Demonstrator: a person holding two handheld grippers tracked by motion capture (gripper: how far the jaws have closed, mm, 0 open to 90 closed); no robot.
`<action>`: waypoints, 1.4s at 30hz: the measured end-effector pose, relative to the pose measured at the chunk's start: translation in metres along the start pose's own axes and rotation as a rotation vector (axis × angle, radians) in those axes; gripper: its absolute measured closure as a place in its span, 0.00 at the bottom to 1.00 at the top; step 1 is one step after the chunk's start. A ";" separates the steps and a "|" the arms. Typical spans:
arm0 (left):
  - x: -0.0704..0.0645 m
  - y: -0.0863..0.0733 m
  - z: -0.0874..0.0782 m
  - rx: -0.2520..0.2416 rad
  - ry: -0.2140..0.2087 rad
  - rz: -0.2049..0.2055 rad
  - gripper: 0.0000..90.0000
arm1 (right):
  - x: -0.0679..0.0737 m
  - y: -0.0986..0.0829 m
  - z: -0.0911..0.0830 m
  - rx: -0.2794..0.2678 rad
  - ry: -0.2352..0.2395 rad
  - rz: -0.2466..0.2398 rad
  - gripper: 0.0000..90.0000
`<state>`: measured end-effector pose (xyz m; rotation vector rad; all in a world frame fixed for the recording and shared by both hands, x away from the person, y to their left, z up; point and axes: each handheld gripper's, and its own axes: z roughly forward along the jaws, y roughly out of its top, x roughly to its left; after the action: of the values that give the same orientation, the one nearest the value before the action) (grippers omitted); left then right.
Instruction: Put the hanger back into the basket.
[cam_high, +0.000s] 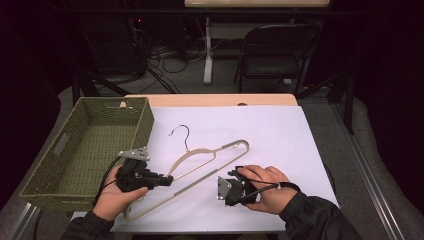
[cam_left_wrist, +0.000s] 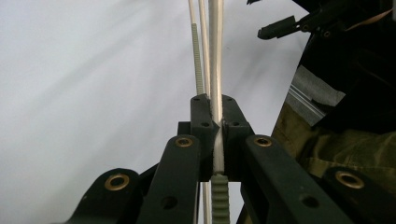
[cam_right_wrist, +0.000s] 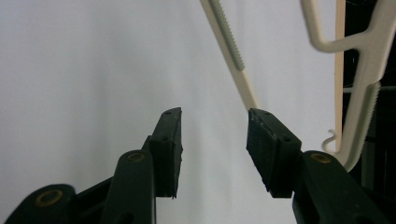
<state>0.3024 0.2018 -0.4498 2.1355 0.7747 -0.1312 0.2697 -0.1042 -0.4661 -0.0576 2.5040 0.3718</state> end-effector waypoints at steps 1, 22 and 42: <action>-0.001 0.001 -0.001 -0.001 0.009 -0.003 0.97 | 0.000 0.000 0.000 0.002 0.001 0.002 0.61; -0.009 0.008 -0.026 -0.095 0.322 -0.087 0.97 | -0.002 -0.007 0.007 0.011 -0.010 0.034 0.51; -0.003 0.022 -0.087 -0.218 0.440 -0.148 0.97 | -0.003 -0.006 0.013 0.020 -0.006 0.009 0.48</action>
<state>0.2976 0.2555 -0.3783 1.9180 1.1452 0.3435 0.2805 -0.1069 -0.4763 -0.0368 2.5026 0.3509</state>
